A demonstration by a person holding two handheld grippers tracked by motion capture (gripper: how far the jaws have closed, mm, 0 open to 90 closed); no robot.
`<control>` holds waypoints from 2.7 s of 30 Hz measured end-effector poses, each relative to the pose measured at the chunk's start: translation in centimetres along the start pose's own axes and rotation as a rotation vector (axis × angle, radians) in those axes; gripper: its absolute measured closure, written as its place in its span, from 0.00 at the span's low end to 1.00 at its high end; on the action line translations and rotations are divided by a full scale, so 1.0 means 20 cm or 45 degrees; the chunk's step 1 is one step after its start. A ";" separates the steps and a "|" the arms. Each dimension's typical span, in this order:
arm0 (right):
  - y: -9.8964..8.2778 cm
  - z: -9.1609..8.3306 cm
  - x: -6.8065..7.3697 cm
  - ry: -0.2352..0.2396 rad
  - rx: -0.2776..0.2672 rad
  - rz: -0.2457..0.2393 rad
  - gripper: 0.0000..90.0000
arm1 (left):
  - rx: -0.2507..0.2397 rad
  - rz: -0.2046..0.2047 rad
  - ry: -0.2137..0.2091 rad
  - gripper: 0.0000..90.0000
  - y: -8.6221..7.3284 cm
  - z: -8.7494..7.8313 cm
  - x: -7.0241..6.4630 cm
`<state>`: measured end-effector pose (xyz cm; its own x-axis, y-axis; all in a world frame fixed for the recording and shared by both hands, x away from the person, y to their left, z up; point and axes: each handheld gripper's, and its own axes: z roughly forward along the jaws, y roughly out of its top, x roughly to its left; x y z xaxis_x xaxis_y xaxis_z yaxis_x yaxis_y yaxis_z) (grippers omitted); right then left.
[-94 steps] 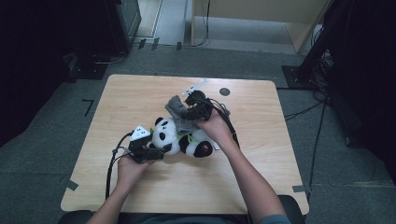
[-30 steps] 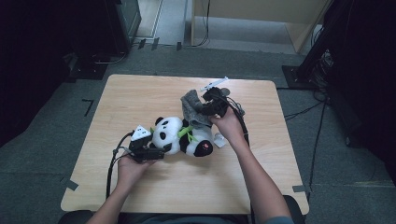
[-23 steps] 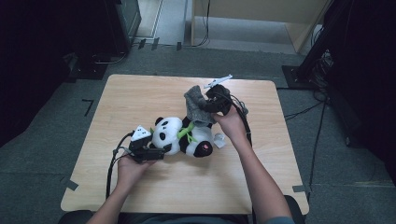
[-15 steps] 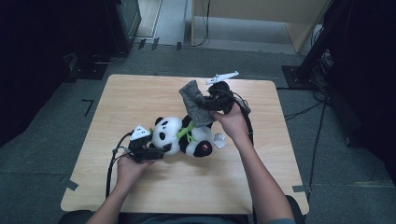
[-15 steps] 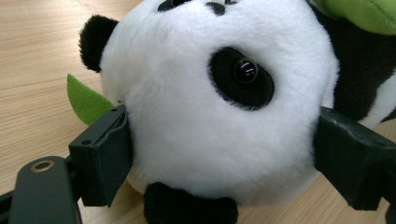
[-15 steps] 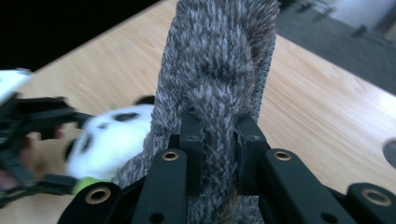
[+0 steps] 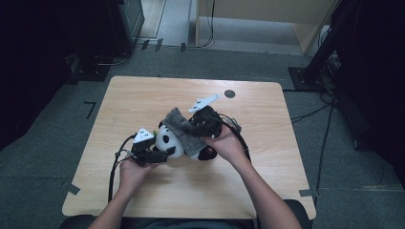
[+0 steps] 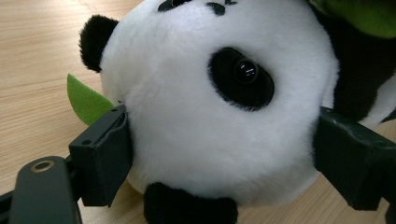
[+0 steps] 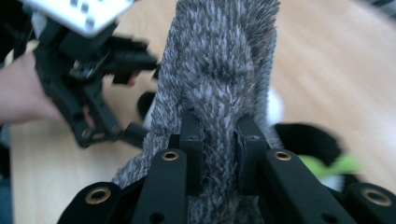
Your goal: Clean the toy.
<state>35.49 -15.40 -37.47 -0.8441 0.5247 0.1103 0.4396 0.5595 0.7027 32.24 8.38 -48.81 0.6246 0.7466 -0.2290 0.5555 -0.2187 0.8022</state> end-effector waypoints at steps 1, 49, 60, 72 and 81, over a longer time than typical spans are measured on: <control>-0.01 0.02 0.00 0.016 0.020 -0.005 0.87 | 0.000 0.002 0.000 0.14 0.00 0.00 0.00; -0.01 -0.11 -0.37 -0.184 -0.128 0.222 0.87 | -0.003 -0.004 0.007 0.15 0.00 0.01 0.01; 0.01 -0.17 -0.09 -0.028 -0.169 0.051 0.87 | -0.007 -0.009 0.007 0.15 0.00 0.01 0.00; -0.07 0.08 -0.11 0.077 -0.026 0.090 0.87 | -0.006 -0.013 0.005 0.15 0.00 0.01 0.01; -0.10 0.09 -0.27 0.000 -0.068 0.182 0.87 | -0.008 -0.021 0.002 0.15 0.00 0.02 0.01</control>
<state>39.72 -18.09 -40.75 -0.7738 0.5970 0.2119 0.5385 0.4437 0.7164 32.50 8.30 -49.02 0.6144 0.7512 -0.2412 0.5624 -0.2026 0.8017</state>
